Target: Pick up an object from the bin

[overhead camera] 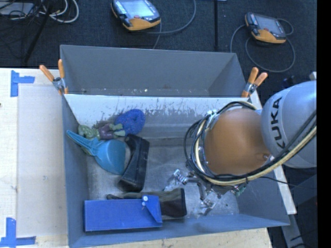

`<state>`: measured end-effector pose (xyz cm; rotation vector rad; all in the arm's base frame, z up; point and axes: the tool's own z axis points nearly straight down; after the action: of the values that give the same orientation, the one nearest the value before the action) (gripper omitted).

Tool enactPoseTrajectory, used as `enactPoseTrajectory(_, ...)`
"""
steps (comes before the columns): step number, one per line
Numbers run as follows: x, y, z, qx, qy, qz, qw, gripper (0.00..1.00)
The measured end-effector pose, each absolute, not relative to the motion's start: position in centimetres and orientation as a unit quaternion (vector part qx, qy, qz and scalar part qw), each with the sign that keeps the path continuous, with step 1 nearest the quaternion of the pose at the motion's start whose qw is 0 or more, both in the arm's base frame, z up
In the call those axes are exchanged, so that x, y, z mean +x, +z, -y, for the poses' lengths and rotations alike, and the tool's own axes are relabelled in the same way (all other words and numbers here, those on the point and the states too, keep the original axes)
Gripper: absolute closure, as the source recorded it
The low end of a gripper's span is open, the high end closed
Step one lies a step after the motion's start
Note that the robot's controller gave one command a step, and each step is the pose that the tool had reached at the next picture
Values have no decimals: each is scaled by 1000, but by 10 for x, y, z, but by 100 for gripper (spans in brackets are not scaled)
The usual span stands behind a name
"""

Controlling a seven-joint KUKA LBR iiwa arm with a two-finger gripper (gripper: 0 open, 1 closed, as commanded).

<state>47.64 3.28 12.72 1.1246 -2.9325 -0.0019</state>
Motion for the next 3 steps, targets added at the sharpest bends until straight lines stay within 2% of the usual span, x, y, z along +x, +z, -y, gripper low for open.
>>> enactPoseTrajectory(1, 486, 76, -42, 490, 2, 872, -4, 0)
enactPoseTrajectory(2, 485, 83, -44, 490, 0, 872, -5, 100)
enactPoseTrajectory(3, 485, 83, -44, 490, 0, 872, -5, 100)
